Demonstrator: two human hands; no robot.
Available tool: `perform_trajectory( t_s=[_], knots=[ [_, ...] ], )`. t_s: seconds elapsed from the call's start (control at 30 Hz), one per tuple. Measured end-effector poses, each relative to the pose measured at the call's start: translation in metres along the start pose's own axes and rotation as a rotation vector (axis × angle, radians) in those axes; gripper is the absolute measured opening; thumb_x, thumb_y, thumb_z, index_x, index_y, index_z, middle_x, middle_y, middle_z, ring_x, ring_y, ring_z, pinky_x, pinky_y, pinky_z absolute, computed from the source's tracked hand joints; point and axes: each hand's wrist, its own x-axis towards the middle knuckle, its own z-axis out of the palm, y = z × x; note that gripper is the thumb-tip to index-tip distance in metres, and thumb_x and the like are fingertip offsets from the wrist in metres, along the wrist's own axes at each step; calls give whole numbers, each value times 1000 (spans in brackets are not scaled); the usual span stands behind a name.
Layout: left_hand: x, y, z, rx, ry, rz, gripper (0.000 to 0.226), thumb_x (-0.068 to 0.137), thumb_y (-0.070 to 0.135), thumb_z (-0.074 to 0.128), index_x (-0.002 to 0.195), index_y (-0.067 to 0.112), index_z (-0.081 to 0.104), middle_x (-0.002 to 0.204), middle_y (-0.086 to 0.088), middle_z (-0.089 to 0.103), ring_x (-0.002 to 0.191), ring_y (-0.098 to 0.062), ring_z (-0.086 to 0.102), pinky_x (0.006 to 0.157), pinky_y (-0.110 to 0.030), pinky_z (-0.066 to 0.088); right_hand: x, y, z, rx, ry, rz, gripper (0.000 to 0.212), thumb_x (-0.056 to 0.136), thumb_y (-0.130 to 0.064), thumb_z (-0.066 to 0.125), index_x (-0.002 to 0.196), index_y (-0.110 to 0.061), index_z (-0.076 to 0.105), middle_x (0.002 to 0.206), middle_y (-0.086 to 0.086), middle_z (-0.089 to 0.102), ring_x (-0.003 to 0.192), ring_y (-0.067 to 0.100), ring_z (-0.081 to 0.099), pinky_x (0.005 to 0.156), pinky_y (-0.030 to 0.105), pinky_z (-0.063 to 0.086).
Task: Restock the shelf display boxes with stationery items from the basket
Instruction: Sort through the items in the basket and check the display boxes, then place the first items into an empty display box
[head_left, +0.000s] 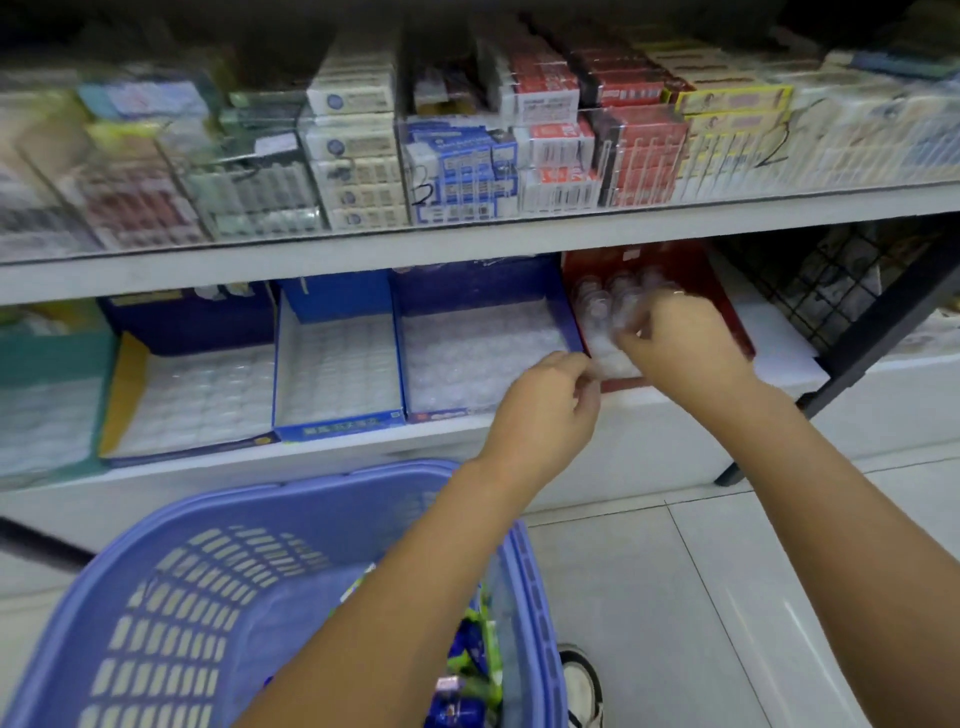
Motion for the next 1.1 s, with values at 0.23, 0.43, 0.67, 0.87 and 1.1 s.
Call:
perform_trajectory(
  t_s=[0.23, 0.43, 0.67, 0.87, 1.1],
  knots=[
    [-134, -96, -52, -40, -17, -487, 12, 88, 13, 57, 88, 20, 67, 73, 3, 67, 65, -8, 60, 61, -20, 43, -90, -115, 43, 50, -742, -278, 19, 79, -31, 70, 85, -13, 69, 86, 5, 70, 83, 19, 63, 69, 25, 44],
    [-212, -158, -22, 27, -475, -842, 14, 84, 18, 62, 73, 13, 55, 70, -12, 54, 67, -22, 51, 61, -29, 38, -137, -134, 149, -345, -1084, -377, 15, 87, 3, 49, 77, -5, 57, 85, 16, 58, 85, 29, 60, 73, 31, 48],
    [-221, -157, -3, 20, -464, -846, 37, 85, 28, 66, 105, 2, 50, 94, -21, 63, 85, -32, 62, 69, -41, 47, -152, -118, 198, -595, -1117, -417, 23, 87, 8, 46, 105, 4, 60, 115, 21, 60, 109, 36, 57, 85, 40, 47],
    [-214, -160, -13, -99, -482, -901, 26, 89, 26, 61, 79, 5, 51, 76, -22, 54, 72, -28, 60, 64, -41, 44, -139, -120, 193, -500, -1065, -344, 10, 84, 1, 54, 85, -1, 64, 77, 11, 54, 71, 25, 54, 69, 33, 45],
    [-183, -156, -89, -863, -244, -965, 14, 92, 9, 52, 79, 7, 59, 75, -11, 63, 72, -24, 58, 81, -40, 55, -123, -126, 122, 826, -789, 238, 22, 80, 0, 69, 100, -8, 67, 85, 9, 68, 70, 14, 63, 67, 22, 52]
  ],
)
